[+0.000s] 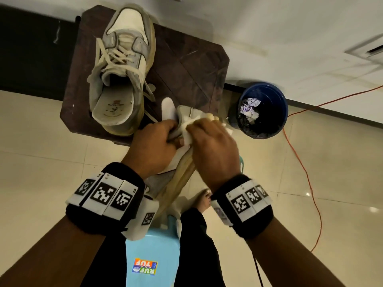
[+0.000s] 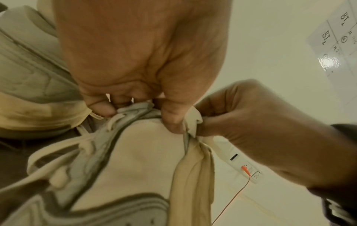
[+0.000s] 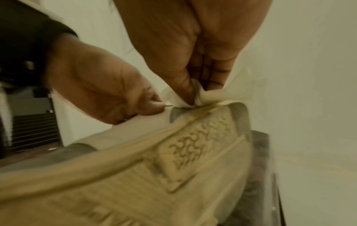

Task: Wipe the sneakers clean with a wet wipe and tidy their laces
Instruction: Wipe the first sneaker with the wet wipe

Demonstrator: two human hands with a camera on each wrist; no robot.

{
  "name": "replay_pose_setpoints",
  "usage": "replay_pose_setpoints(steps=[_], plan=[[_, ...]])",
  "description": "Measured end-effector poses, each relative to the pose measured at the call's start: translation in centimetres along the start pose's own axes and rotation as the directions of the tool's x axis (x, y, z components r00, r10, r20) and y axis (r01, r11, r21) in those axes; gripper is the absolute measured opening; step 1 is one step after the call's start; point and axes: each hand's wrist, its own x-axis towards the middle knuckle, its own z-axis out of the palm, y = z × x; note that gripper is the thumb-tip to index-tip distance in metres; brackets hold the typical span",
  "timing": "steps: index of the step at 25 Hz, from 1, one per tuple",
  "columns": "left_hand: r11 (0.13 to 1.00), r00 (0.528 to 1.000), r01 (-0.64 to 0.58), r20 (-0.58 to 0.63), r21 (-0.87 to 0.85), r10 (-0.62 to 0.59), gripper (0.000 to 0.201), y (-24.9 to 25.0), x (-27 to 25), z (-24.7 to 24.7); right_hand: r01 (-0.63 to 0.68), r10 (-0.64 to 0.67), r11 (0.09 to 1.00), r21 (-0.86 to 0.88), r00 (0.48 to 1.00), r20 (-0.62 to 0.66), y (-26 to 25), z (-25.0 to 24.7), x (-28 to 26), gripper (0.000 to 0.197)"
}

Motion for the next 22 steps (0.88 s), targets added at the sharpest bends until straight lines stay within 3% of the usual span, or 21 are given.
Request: replay_pose_setpoints(steps=[3,6,9,11,14,17,22], plan=[[0.999,0.999,-0.05,-0.005,-0.014,0.05,0.033,0.0,-0.5,-0.1,-0.149,0.151,0.988,0.026,0.984,-0.094,2.6,-0.5,2.0,0.027],[0.998,0.998,-0.055,-0.021,0.021,0.055,0.032,0.3,-0.4,-0.5,0.006,-0.007,1.0,-0.006,0.999,-0.036,2.2,-0.2,1.0,0.025],[0.997,0.998,-0.057,-0.016,0.06,0.058,0.03,0.2,0.0,-0.5,0.186,-0.185,0.983,0.001,0.98,0.067,0.9,0.8,-2.0,0.022],[0.996,0.998,-0.059,0.004,0.062,0.059,0.03,0.2,0.2,-0.7,0.205,-0.202,0.978,-0.034,0.976,0.084,0.9,1.0,-3.1,0.018],[0.998,0.998,-0.056,0.042,0.041,0.054,0.032,0.2,0.1,-0.9,0.041,-0.043,0.998,-0.052,0.998,-0.039,2.2,0.4,-1.4,0.017],[0.999,0.996,-0.053,0.067,-0.005,0.053,0.031,-0.1,0.0,-0.8,-0.095,0.093,0.995,-0.013,0.992,-0.083,4.1,-0.5,0.9,0.035],[0.989,0.999,-0.041,-0.004,-0.145,0.04,0.03,0.4,0.8,-0.3,0.12,-0.121,0.993,0.005,0.992,0.032,2.4,0.4,-3.0,0.019]])
